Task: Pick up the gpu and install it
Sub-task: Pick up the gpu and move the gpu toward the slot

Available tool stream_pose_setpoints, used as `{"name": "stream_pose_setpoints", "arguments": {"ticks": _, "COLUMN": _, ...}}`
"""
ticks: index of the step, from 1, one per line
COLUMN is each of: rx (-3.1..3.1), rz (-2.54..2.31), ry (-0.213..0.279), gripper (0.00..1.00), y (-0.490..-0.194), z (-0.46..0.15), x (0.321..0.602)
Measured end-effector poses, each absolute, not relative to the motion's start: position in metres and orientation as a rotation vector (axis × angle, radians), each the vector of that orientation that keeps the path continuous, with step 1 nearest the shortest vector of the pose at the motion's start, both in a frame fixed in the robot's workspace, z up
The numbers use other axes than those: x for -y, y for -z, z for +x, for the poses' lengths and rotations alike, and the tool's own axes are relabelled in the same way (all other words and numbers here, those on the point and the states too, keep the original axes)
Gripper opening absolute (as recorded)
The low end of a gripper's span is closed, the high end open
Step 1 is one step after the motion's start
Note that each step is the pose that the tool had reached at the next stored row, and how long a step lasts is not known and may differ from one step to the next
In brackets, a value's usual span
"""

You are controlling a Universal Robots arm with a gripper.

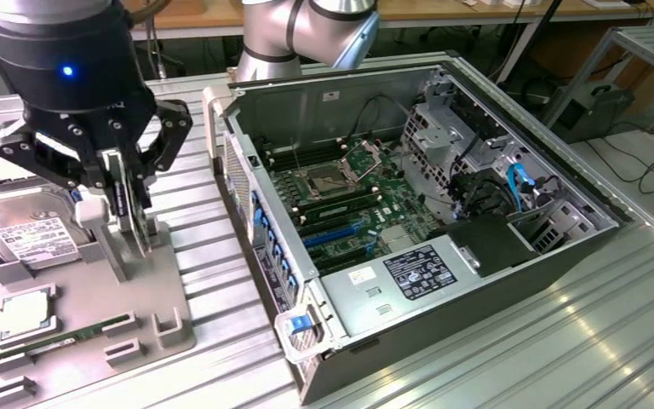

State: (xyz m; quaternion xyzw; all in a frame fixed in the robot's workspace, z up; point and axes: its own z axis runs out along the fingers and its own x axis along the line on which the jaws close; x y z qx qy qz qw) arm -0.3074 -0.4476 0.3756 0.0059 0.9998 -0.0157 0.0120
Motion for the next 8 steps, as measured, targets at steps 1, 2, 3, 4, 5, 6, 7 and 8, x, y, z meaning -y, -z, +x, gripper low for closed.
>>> {"name": "stream_pose_setpoints", "arguments": {"ticks": 1, "rx": -3.117, "rz": 0.018, "ry": 0.049, "gripper": 0.28, "y": -0.390, "z": -0.307, "x": 0.448}}
{"name": "stream_pose_setpoints", "arguments": {"ticks": 2, "rx": -3.117, "rz": 0.018, "ry": 0.049, "gripper": 0.28, "y": -0.409, "z": -0.307, "x": 0.448}}
{"name": "stream_pose_setpoints", "arguments": {"ticks": 3, "rx": -3.117, "rz": 0.018, "ry": 0.049, "gripper": 0.28, "y": -0.427, "z": -0.307, "x": 0.448}}
{"name": "stream_pose_setpoints", "arguments": {"ticks": 4, "rx": -3.117, "rz": 0.018, "ry": 0.049, "gripper": 0.28, "y": -0.443, "z": -0.307, "x": 0.448}}
{"name": "stream_pose_setpoints", "arguments": {"ticks": 5, "rx": -3.117, "rz": 0.018, "ry": 0.049, "gripper": 0.28, "y": -0.449, "z": -0.307, "x": 0.448}}
{"name": "stream_pose_setpoints", "arguments": {"ticks": 6, "rx": -3.117, "rz": 0.018, "ry": 0.047, "gripper": 0.28, "y": -0.449, "z": -0.305, "x": 0.448}}
{"name": "stream_pose_setpoints", "arguments": {"ticks": 7, "rx": -3.117, "rz": 0.018, "ry": 0.044, "gripper": 0.28, "y": -0.449, "z": -0.298, "x": 0.448}}
{"name": "stream_pose_setpoints", "arguments": {"ticks": 8, "rx": -3.117, "rz": 0.018, "ry": 0.044, "gripper": 0.28, "y": -0.449, "z": -0.295, "x": 0.448}}
